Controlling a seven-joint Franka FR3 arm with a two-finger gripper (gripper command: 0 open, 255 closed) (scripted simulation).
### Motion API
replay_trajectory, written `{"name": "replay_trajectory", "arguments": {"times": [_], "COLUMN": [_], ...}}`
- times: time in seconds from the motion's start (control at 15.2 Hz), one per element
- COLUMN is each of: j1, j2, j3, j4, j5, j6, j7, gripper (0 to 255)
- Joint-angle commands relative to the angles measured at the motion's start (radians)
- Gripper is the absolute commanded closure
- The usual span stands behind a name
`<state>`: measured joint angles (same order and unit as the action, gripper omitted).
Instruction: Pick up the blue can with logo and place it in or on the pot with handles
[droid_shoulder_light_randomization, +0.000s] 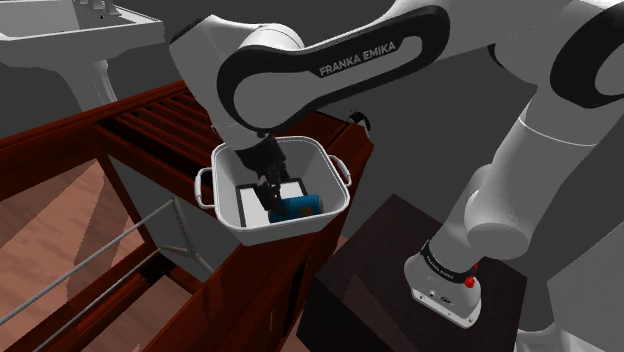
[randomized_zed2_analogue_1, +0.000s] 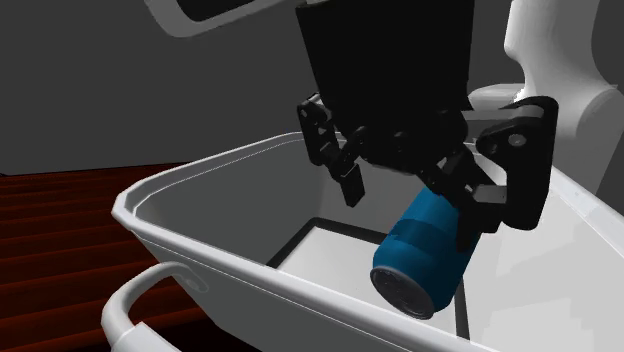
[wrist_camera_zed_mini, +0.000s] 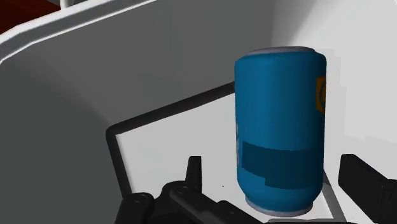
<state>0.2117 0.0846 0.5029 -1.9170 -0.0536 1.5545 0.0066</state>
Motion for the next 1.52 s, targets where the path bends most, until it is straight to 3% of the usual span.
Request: {"name": "replay_trajectory", "arguments": {"times": [0.0, 0.26, 0.79, 0.86, 1.45], "j1": [-0.001, -0.004, -0.005, -0.005, -0.005], "j2": [-0.008, -0.022, -0.022, -0.022, -0.022], "j3": [0.0, -0.002, -0.001, -0.001, -0.001], "j4": [-0.036, -0.109, -0.109, -0.11, -0.109], "j5": [0.001, 0.006, 0.006, 0.006, 0.005], "j6": [0.025, 0.087, 0.087, 0.087, 0.087], "j7": [-0.009, -0.013, -0.013, -0.013, -0.013], "gripper": [0, 0, 0, 255, 255]}}
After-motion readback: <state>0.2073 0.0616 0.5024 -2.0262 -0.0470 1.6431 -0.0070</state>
